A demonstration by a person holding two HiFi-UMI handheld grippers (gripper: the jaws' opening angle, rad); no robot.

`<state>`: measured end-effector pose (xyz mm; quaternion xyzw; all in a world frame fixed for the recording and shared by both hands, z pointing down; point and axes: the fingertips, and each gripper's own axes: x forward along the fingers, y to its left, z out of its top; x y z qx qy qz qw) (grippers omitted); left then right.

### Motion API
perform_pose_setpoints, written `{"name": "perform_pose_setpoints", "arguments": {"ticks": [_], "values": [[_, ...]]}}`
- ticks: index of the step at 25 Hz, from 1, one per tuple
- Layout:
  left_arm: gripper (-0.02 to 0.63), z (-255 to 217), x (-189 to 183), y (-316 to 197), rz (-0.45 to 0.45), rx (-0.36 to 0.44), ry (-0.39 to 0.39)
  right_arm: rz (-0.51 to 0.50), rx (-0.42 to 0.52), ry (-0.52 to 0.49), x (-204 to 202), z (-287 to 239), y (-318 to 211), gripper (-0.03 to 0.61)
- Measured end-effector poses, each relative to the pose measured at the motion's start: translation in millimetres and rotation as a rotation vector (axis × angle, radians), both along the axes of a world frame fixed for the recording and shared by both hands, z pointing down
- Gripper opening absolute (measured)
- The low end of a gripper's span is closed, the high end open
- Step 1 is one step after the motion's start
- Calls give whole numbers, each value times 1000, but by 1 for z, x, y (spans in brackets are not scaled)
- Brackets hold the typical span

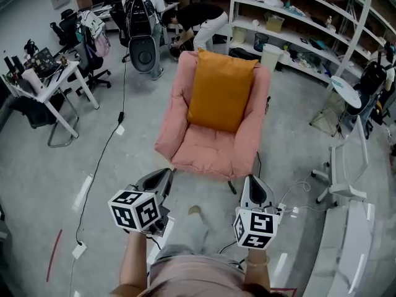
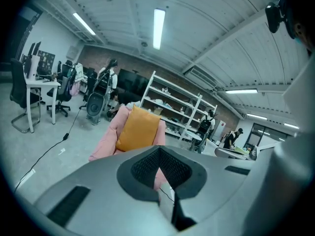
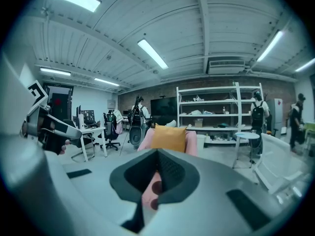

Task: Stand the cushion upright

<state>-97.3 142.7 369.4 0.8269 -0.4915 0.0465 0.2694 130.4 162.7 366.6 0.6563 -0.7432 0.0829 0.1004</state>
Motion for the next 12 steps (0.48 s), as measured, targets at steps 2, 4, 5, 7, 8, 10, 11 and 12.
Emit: {"name": "perform_pose_setpoints", "arguments": {"ticks": [2,4,5,7,8,10,11,12], "values": [[-3,1,-2,14,-1,5,4,-6,2,6,-3,1,12,17],[-3,5,-4,30,-2,7,7,-13,0,14,-8,5,26,17],[-3,7,-5,38,-1,5,9,-14,-1,16,-10,7,34,17],[-3,12,-8,56,0,2,14,-14,-1,16,-14,11,52,17],[-3,13,-11,65,-1,2,15,-14,-1,16,-16,12,60,17],[-3,15,-16,83,-2,0,12,-16,0,17,-22,13,75,17],[-3,15,-20,92,-4,-2,8,-16,0,17,-25,13,82,17],[-3,15,-24,100,-7,-4,5,-16,1,15,-28,12,89,17]]}}
